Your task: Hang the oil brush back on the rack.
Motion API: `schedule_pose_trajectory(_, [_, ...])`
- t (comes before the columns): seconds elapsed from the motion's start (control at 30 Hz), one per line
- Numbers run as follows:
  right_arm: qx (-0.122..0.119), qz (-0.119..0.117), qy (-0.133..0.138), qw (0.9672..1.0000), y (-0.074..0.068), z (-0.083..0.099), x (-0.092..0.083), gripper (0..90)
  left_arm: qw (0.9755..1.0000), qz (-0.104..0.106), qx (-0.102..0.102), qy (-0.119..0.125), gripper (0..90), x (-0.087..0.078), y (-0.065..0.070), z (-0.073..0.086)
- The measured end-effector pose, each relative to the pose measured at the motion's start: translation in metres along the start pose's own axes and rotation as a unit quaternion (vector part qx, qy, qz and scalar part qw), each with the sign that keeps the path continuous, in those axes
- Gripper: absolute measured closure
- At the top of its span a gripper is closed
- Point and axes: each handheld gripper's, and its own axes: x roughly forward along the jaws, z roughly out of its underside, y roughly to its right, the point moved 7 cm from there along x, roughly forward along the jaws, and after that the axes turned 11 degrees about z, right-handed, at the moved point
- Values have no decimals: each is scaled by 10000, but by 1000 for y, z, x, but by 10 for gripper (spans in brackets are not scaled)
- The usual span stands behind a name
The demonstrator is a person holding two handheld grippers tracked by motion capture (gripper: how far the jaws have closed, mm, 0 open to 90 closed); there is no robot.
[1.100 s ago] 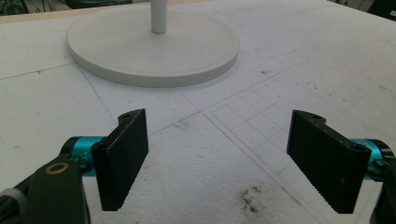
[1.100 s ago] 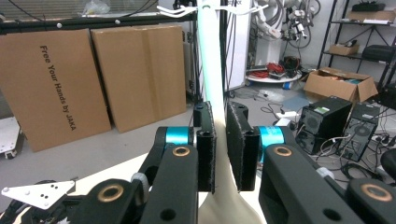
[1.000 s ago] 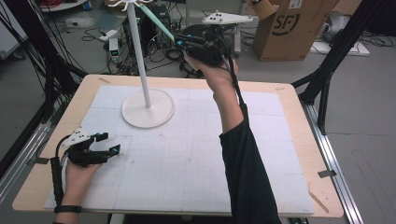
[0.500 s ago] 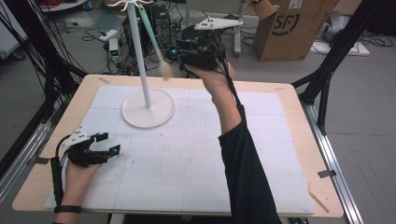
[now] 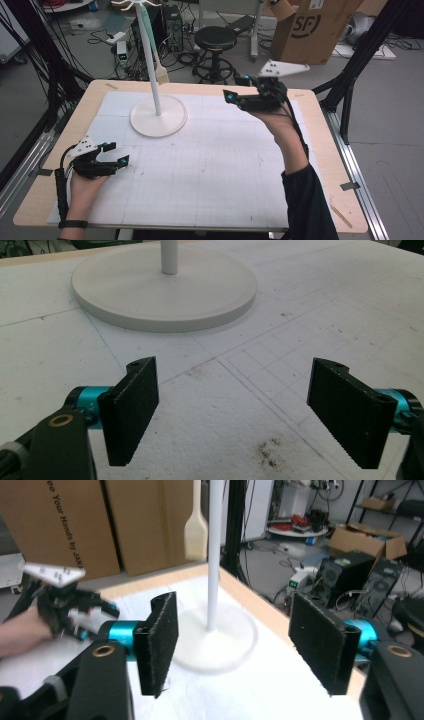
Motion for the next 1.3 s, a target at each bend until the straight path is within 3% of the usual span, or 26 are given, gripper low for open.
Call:
schedule_pose_trajectory(0.2, [111,139,80,9998,12,46,-32,301,10000,-14,-29,0,213,0,0,0])
schedule_pose_trajectory(0.4, [299,316,125,9990,22,89,-51,277,10000,-25,-46,7,213,0,-1,0])
schedule_pose_trajectory(0.7, [503,546,-129,9972,28,152,-73,233,10000,-38,-30,13,214,0,-1,0])
schedule_pose_trajectory(0.87, [676,718,-339,9945,35,182,-79,211,10000,-38,-42,24,213,0,-1,0])
schedule_pose_trajectory(1.03, [834,819,-522,9918,42,206,-80,205,10000,-50,-46,27,213,-1,-1,0])
schedule_pose_trajectory(1.3, [902,917,-572,9900,47,216,-83,195,10000,-48,-34,37,212,-1,-1,0])
